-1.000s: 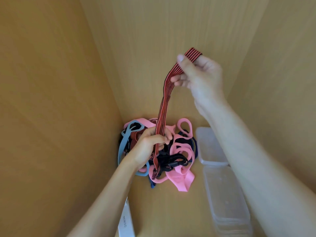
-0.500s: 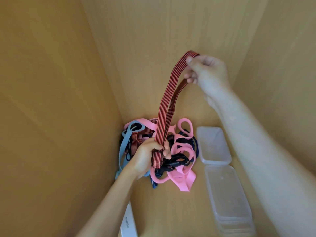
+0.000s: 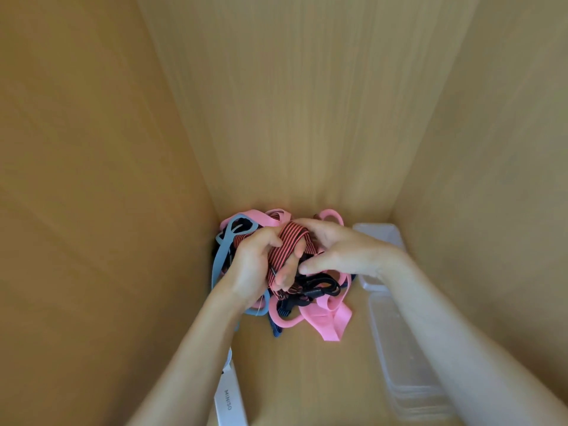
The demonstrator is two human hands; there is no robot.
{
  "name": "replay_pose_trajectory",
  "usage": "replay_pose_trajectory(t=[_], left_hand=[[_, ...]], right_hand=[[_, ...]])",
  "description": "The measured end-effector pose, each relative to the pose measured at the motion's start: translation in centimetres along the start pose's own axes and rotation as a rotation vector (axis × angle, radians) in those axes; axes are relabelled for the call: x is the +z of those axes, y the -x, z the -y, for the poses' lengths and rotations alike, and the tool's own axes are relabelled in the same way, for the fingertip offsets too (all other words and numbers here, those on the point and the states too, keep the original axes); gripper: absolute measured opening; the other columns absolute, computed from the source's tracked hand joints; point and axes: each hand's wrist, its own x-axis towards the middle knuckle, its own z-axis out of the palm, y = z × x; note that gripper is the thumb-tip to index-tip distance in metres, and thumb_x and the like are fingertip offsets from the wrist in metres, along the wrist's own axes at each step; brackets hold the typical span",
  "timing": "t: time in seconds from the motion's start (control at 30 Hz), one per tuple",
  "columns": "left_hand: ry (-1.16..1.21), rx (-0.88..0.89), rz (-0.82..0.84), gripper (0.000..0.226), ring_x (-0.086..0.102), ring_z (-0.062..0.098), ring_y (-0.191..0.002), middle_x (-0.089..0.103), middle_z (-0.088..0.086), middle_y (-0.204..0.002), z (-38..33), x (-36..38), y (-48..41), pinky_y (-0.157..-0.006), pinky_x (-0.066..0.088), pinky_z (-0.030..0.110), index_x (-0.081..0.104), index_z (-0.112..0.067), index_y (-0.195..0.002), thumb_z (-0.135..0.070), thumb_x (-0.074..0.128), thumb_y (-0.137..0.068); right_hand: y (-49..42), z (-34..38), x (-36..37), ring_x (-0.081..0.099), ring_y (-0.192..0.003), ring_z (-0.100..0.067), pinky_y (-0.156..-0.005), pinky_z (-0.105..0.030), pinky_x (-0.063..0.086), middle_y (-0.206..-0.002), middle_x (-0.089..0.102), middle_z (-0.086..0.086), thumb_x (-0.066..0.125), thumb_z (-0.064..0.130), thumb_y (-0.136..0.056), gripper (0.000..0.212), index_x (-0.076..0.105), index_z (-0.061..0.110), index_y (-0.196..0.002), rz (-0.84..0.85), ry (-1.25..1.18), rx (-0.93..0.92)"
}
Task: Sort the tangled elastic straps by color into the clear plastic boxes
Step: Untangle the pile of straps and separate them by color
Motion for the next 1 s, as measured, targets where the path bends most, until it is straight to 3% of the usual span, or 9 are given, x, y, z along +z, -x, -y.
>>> replay_pose_trajectory(t=[0.07,0.13,0.3,0.4,0.57,0.67,0.83,0.9,1.0], left_hand=[[0.016,0.027,0.019,0.030,0.033,0.017,-0.034,0.037,0.008,-0.041,-0.2,0.0,0.1,-0.045,0.034,0.031,0.056,-0.004,-0.074,-0.017,0.030,-0.080],[0.014,0.066,0.003,0.028,0.035,0.018,-0.036,0.040,0.008,-0.043,-0.3,-0.1,0.2,-0.047,0.037,0.031,0.055,-0.003,-0.076,-0.015,0.030,-0.079],[-0.043,0.095,-0.231,0.020,0.042,0.023,-0.042,0.050,0.013,-0.062,0.5,-1.0,0.4,-0.049,0.039,0.029,0.056,-0.001,-0.080,-0.008,0.037,-0.078],[-0.056,0.050,-0.311,0.025,0.049,0.028,-0.056,0.052,0.016,-0.066,1.7,-1.3,0.3,-0.062,0.044,0.036,0.058,0.003,-0.088,0.006,0.033,-0.088],[-0.118,-0.010,-0.316,0.027,0.060,0.021,-0.064,0.062,0.012,-0.069,3.8,-0.9,0.2,-0.067,0.050,0.029,0.060,0.003,-0.092,0.010,0.034,-0.094],[-0.145,-0.032,-0.325,0.029,0.064,0.015,-0.065,0.066,0.005,-0.070,4.8,-0.8,0.4,-0.064,0.052,0.022,0.062,-0.001,-0.092,0.007,0.035,-0.097],[-0.170,-0.074,-0.414,0.024,0.050,0.015,-0.057,0.051,0.006,-0.064,6.4,-0.1,-0.2,-0.064,0.042,0.032,0.051,-0.005,-0.090,0.006,0.032,-0.098],[-0.232,-0.071,-0.346,0.007,0.056,0.011,-0.059,0.057,0.003,-0.069,7.0,-0.3,0.2,-0.064,0.044,0.035,0.051,-0.006,-0.098,-0.002,0.046,-0.098],[-0.435,-0.100,-0.178,0.043,0.067,0.011,-0.086,0.070,-0.005,-0.097,8.0,-0.2,1.2,-0.076,0.056,0.028,0.054,-0.017,-0.119,-0.021,0.074,-0.081]], right_hand=[[-0.3,-0.5,0.8,0.069,-0.104,-0.016,-0.092,-0.033,0.055,-0.104,0.073,0.005,0.072,0.013,-0.084,0.032,0.068,0.037,-0.104,-0.187,0.133,-0.002],[-0.5,-1.0,1.2,0.067,-0.105,-0.027,-0.096,-0.041,0.052,-0.103,0.074,-0.007,0.066,0.010,-0.094,0.019,0.072,0.028,-0.096,-0.316,0.136,-0.030],[0.1,-1.2,0.3,0.070,-0.076,-0.016,-0.081,-0.047,0.055,-0.081,0.076,-0.008,0.063,0.012,-0.099,0.023,0.073,0.022,-0.081,-0.482,-0.025,-0.064],[0.2,-0.7,-0.2,0.073,-0.077,-0.030,-0.079,-0.052,0.058,-0.082,0.076,-0.011,0.065,0.018,-0.098,0.023,0.076,0.029,-0.082,-0.573,-0.116,-0.089],[-0.1,-0.3,0.5,0.073,-0.066,-0.024,-0.046,-0.032,0.055,-0.077,0.076,-0.003,0.061,0.015,-0.099,0.018,0.072,0.025,-0.088,-0.657,-0.104,-0.017],[-0.3,-0.9,1.4,0.074,-0.066,-0.028,-0.043,-0.030,0.053,-0.077,0.075,-0.009,0.057,0.014,-0.100,0.012,0.067,0.014,-0.093,-0.668,-0.135,0.055],[-0.7,-1.6,3.2,0.071,-0.055,-0.031,-0.043,-0.040,0.057,-0.079,0.071,-0.015,0.050,0.021,-0.101,0.015,0.062,0.016,-0.094,-0.728,-0.113,0.152],[-0.7,-2.0,3.4,0.070,-0.053,-0.034,-0.041,-0.040,0.056,-0.081,0.070,-0.018,0.050,0.023,-0.101,0.014,0.060,0.013,-0.098,-0.773,-0.150,0.187],[-0.4,-2.3,3.6,0.071,-0.054,-0.037,-0.042,-0.040,0.056,-0.086,0.071,-0.018,0.050,0.020,-0.100,0.013,0.060,0.014,-0.094,-0.798,-0.282,0.274]])
